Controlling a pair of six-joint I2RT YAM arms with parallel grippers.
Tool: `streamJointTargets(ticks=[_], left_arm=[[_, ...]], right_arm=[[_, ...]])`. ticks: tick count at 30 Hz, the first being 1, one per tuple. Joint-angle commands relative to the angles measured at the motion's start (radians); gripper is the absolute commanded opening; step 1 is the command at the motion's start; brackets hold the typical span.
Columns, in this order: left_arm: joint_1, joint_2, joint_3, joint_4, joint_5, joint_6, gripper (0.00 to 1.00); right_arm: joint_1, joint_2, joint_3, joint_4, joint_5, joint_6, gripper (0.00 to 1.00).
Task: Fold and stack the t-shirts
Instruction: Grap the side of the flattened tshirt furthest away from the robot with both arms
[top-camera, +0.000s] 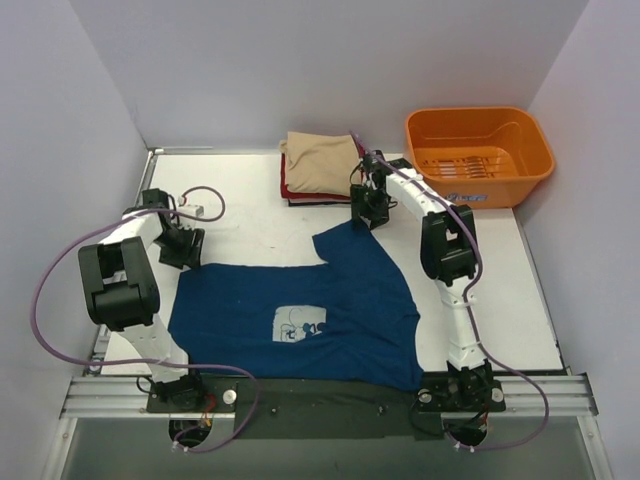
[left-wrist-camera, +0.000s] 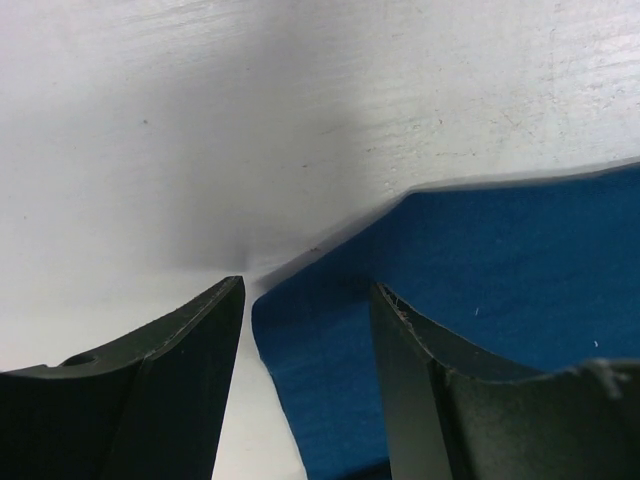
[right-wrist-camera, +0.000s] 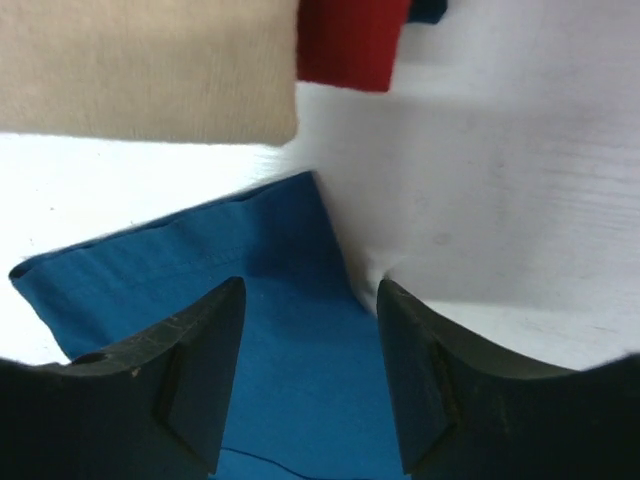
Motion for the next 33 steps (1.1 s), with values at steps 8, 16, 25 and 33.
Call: streamJointTargets(ticks=[8,16,25,33], left_arm=[[0.009,0.064,0.026,-0.158,0.204,0.155,0.55],[0.007,-0.014,0.026,-0.161,0.273,0.198,0.0],[-0.002,-0.134,0.084,-0.092,0.297,0.189,0.0],[-0.001,-0.233,0.001,-0.161,0.276,0.333,0.0]], right_arm=[[0.002,0.005,-0.002,-0.012,-0.172,0.02,0.02],[-0.025,-0.15,0.03,0.007,-0.206,-0.017,0.0],[-0.07,-0.296,0.015,0.008,-0.269,-0.077,0.0],[-0.045,-0.566,-0.315,0.013,-0.364,-0.166,0.0]])
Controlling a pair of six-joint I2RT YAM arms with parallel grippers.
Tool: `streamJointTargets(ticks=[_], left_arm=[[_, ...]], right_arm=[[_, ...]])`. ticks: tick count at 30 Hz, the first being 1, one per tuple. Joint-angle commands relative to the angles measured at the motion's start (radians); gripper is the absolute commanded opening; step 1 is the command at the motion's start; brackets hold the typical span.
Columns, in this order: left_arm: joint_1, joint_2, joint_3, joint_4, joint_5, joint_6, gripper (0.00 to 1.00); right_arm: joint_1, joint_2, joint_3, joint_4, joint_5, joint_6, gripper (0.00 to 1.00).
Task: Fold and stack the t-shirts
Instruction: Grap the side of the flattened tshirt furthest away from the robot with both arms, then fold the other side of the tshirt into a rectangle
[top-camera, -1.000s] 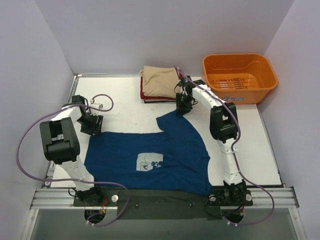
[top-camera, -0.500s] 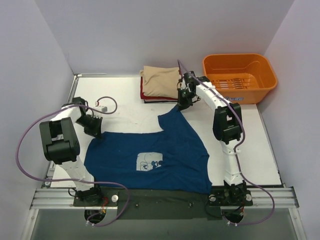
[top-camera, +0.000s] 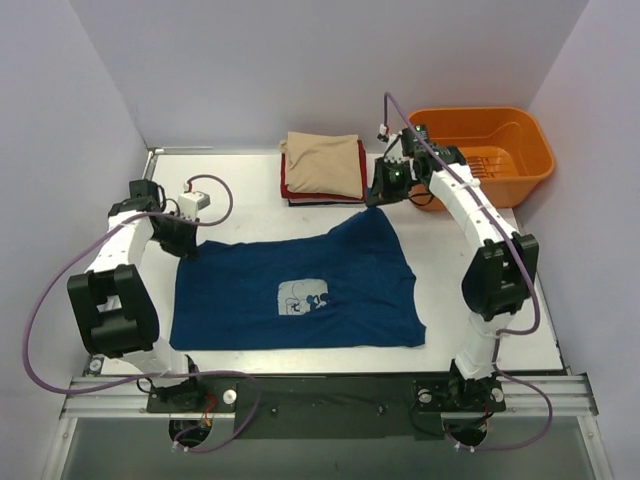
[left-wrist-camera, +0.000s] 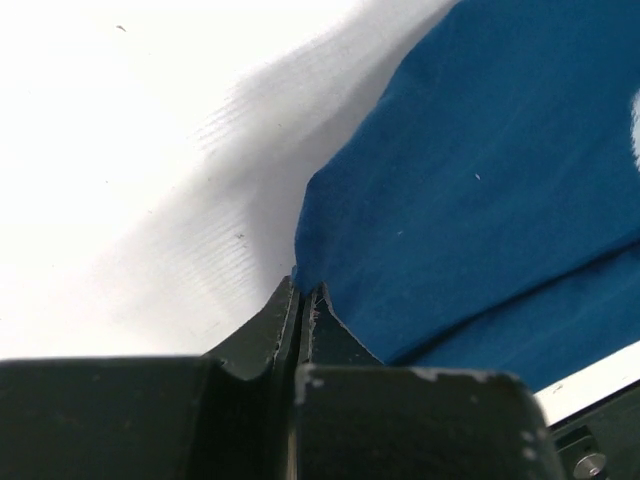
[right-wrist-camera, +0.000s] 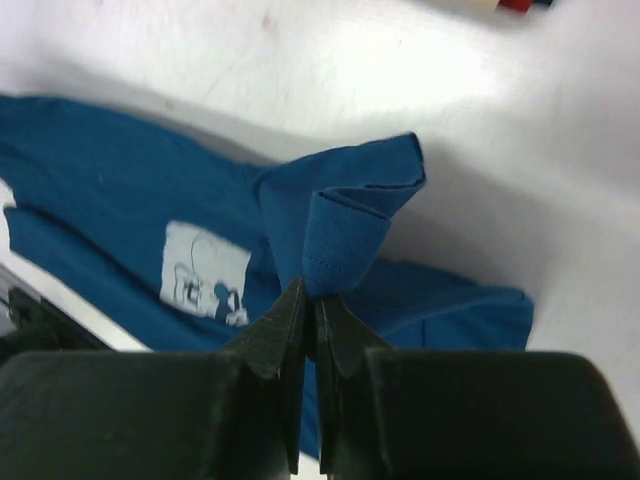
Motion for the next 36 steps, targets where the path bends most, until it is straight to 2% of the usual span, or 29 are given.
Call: streamJointTargets(ticks=[1,6,9,12,13,14,15,16,17,18,19,21,24,27,29,31,33,34,36], left_arm=[[-0.003,-0.098,-0.045,-0.048,0.019,0.126,0.0],[0.002,-0.219,-0.153,-0.115,-0.044,0.252,0.0],[0.002,-0.245,-0.244,-0.137,-0.078,0.33,0.0],[0.002,-0.253,-0.322,-0.117,-0.122,0.395,0.02],[0.004,-0.252,-0.328,-0.144,-0.116,0.413,0.11],[0.002,-0.242,-0.319,-0.174,-0.087,0.451,0.31],[0.004,-0.236,-0.271,-0.271,-0.066,0.477,0.45],[0.004,-0.223,-0.232,-0.327,-0.009,0.534,0.49],[0.001,-0.21,-0.162,-0.446,0.009,0.559,0.58],[-0.006,-0.189,-0.119,-0.502,0.042,0.623,0.59],[-0.016,-0.177,-0.048,-0.617,0.053,0.648,0.65],[-0.065,-0.157,0.003,-0.722,0.036,0.703,0.65],[-0.194,-0.196,-0.037,-0.68,-0.004,0.642,0.61],[-0.269,-0.224,-0.107,-0.495,-0.018,0.582,0.62],[-0.292,-0.2,-0.1,-0.403,-0.012,0.533,0.66],[-0.308,-0.085,-0.047,-0.399,0.002,0.505,0.69],[-0.319,0.018,0.021,-0.467,0.013,0.499,0.72],[-0.317,0.043,0.041,-0.488,0.017,0.489,0.75],[-0.311,0.093,0.032,-0.482,0.017,0.482,0.75]], right_arm=[[0.024,-0.191,-0.185,-0.021,-0.077,-0.069,0.0],[0.027,-0.404,-0.504,-0.008,-0.08,-0.043,0.0],[0.044,-0.531,-0.755,0.054,-0.077,0.03,0.0],[0.048,-0.601,-0.929,0.14,-0.066,0.098,0.0],[0.048,-0.605,-0.99,0.18,-0.052,0.123,0.0],[0.047,-0.607,-1.015,0.202,-0.051,0.132,0.0],[0.048,-0.604,-1.041,0.225,-0.051,0.144,0.0],[0.05,-0.598,-1.047,0.232,-0.051,0.147,0.0],[0.05,-0.595,-1.052,0.245,-0.049,0.15,0.0],[0.05,-0.592,-1.052,0.245,-0.045,0.15,0.0],[0.05,-0.592,-1.051,0.245,-0.035,0.144,0.0],[0.05,-0.593,-1.047,0.243,-0.032,0.135,0.0],[0.05,-0.598,-1.05,0.24,-0.028,0.124,0.0],[0.047,-0.598,-1.057,0.245,-0.025,0.115,0.0],[0.048,-0.59,-1.058,0.245,-0.028,0.112,0.0],[0.048,-0.576,-1.058,0.245,-0.031,0.107,0.0],[0.048,-0.57,-1.061,0.246,-0.029,0.111,0.0],[0.048,-0.57,-1.064,0.246,-0.028,0.112,0.0],[0.047,-0.573,-1.072,0.251,-0.025,0.117,0.0]])
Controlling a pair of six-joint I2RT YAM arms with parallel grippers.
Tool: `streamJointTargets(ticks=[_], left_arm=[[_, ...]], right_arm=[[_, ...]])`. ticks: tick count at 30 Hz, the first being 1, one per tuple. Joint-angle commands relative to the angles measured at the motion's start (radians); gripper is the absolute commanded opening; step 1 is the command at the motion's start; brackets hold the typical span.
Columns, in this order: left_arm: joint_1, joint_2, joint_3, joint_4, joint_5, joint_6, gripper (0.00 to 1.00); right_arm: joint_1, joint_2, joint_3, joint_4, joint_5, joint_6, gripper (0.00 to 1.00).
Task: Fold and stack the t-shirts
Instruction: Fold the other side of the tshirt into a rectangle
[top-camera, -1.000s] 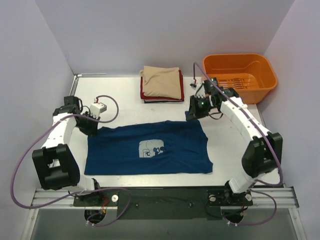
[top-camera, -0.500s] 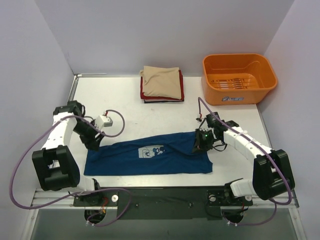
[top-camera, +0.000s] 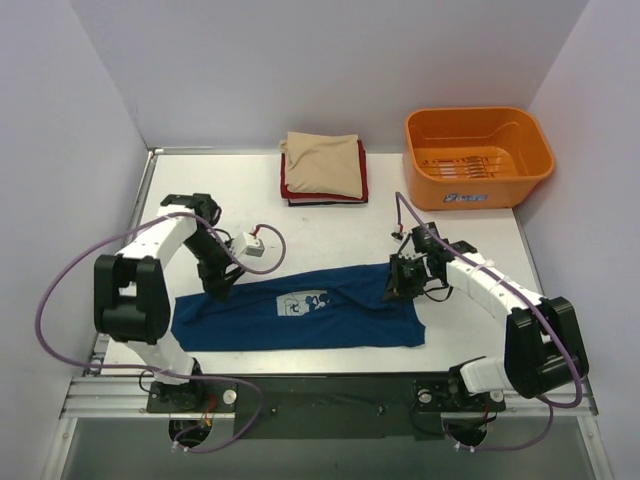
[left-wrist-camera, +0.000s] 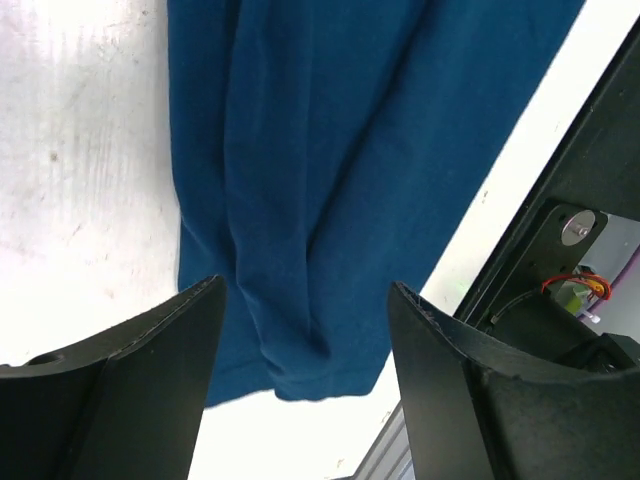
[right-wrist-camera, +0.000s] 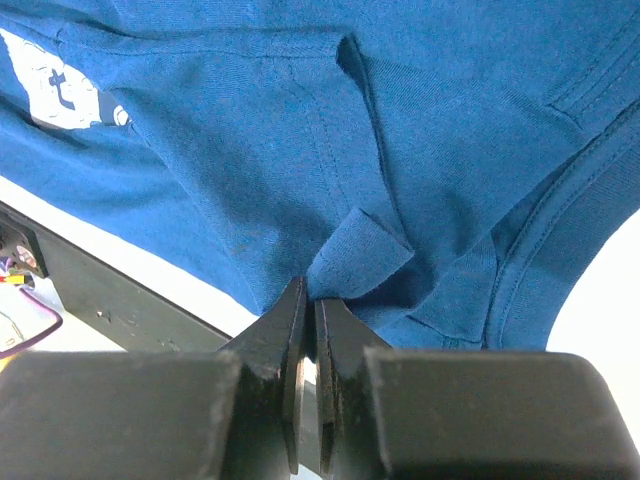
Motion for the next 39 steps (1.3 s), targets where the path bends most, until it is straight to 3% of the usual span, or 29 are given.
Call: streamJointTargets(ticks=[1,10,22,24,25,26,28,29,33,39], left_arm=[[0.003,0.106,0.03,-0.038,0.047,-0.032,0.75],[0.071,0.182,0.025,0.01,0.013,-0.089,0.66],[0.137,0.107,-0.013,0.014,-0.068,-0.041,0.59],[0.128,0.105,-0.027,0.025,-0.088,-0.037,0.53],[0.123,0.104,-0.029,0.028,-0.102,-0.034,0.39],[0.119,0.11,-0.029,0.025,-0.105,-0.032,0.33],[0.118,0.113,-0.016,0.007,-0.106,-0.026,0.07],[0.12,0.111,-0.013,0.001,-0.111,-0.026,0.0],[0.155,0.075,0.031,0.031,-0.128,-0.04,0.0],[0.119,-0.117,0.034,0.269,-0.163,-0.155,0.0]], right_arm=[[0.0,0.005,-0.008,0.0,0.012,-0.004,0.0],[-0.004,-0.009,-0.023,-0.004,0.016,-0.002,0.0],[-0.01,-0.001,-0.017,-0.006,0.013,-0.01,0.0],[-0.01,-0.003,-0.017,-0.009,0.016,-0.01,0.0],[-0.012,-0.003,-0.018,-0.011,0.015,-0.01,0.0],[-0.012,-0.006,-0.018,-0.012,0.016,-0.01,0.0],[-0.013,-0.012,-0.018,-0.018,0.021,-0.008,0.0],[-0.013,-0.015,-0.018,-0.02,0.025,-0.007,0.0],[-0.035,-0.041,-0.006,-0.037,0.03,0.004,0.0],[-0.056,-0.055,0.146,-0.09,0.035,-0.019,0.0]])
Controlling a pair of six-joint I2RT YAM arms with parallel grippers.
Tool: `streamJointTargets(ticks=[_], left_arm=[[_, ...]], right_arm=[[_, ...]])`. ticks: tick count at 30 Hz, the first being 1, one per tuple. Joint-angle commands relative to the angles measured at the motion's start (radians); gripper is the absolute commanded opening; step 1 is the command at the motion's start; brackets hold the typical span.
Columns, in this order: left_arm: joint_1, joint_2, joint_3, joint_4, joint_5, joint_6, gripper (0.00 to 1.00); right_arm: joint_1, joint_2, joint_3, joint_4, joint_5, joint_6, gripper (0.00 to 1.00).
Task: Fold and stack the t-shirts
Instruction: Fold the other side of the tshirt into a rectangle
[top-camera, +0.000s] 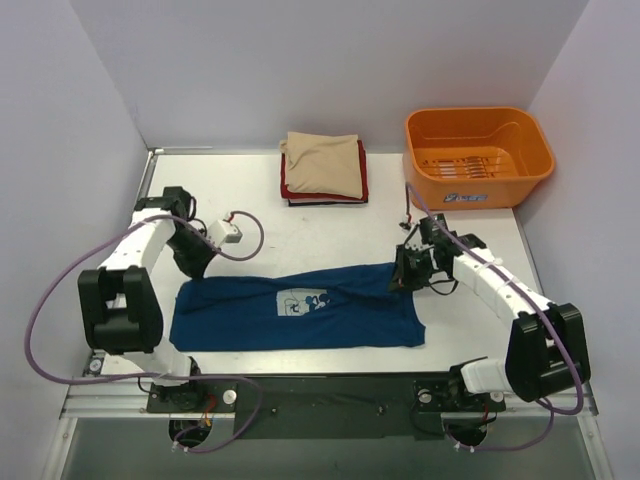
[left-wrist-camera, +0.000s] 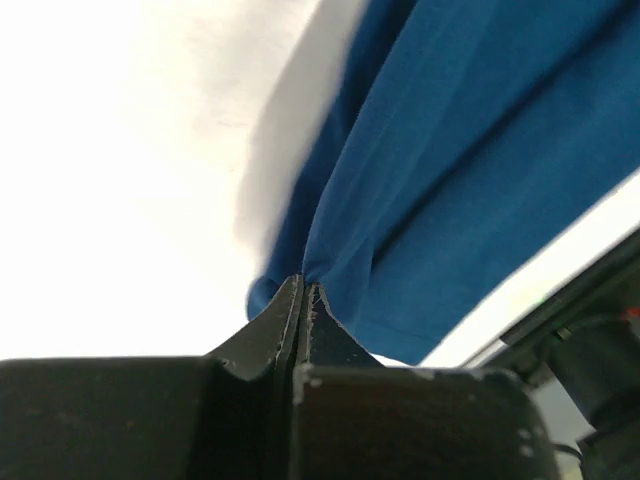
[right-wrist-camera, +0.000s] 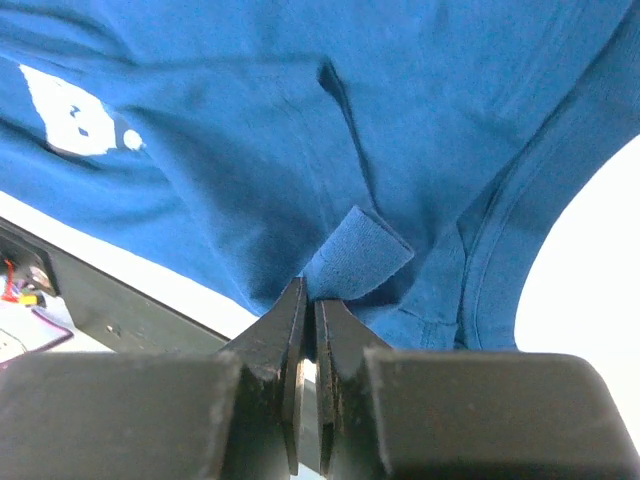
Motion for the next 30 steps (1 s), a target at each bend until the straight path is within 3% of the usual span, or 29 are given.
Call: streamJointTargets(ticks=[1,5,11,13,18,21,24,27,30], left_arm=[[-0.058,-0.174,0.012,0.205,-0.029,-0.065,0.0],[-0.076,-0.265,-0.09,0.317,-0.138,-0.068,0.0],[-0.066,-0.388,-0.203,0.365,-0.217,-0.042,0.0],[-0.067,-0.418,-0.243,0.327,-0.202,-0.018,0.0],[-0.101,-0.436,-0.338,0.017,-0.085,0.097,0.0],[-0.128,-0.428,-0.368,-0.112,-0.06,0.122,0.19],[-0.125,-0.426,-0.366,-0.204,-0.066,0.14,0.45],[-0.128,-0.409,-0.331,-0.227,-0.094,0.152,0.51],[-0.128,-0.412,-0.338,-0.113,-0.175,0.122,0.54]], right_arm=[[-0.028,-0.03,0.147,-0.058,0.01,-0.028,0.0],[-0.051,-0.028,0.192,-0.109,0.015,-0.064,0.0],[-0.039,-0.143,0.107,-0.141,-0.004,-0.043,0.0],[-0.032,-0.191,0.064,-0.149,-0.011,-0.028,0.0],[0.024,-0.22,-0.065,-0.105,-0.039,0.026,0.0],[0.044,-0.194,-0.094,-0.071,-0.036,0.043,0.0],[0.044,-0.18,-0.099,-0.048,-0.024,0.04,0.0],[0.043,-0.163,-0.093,-0.048,-0.028,0.023,0.0],[0.044,-0.163,-0.091,-0.045,-0.028,0.02,0.0]])
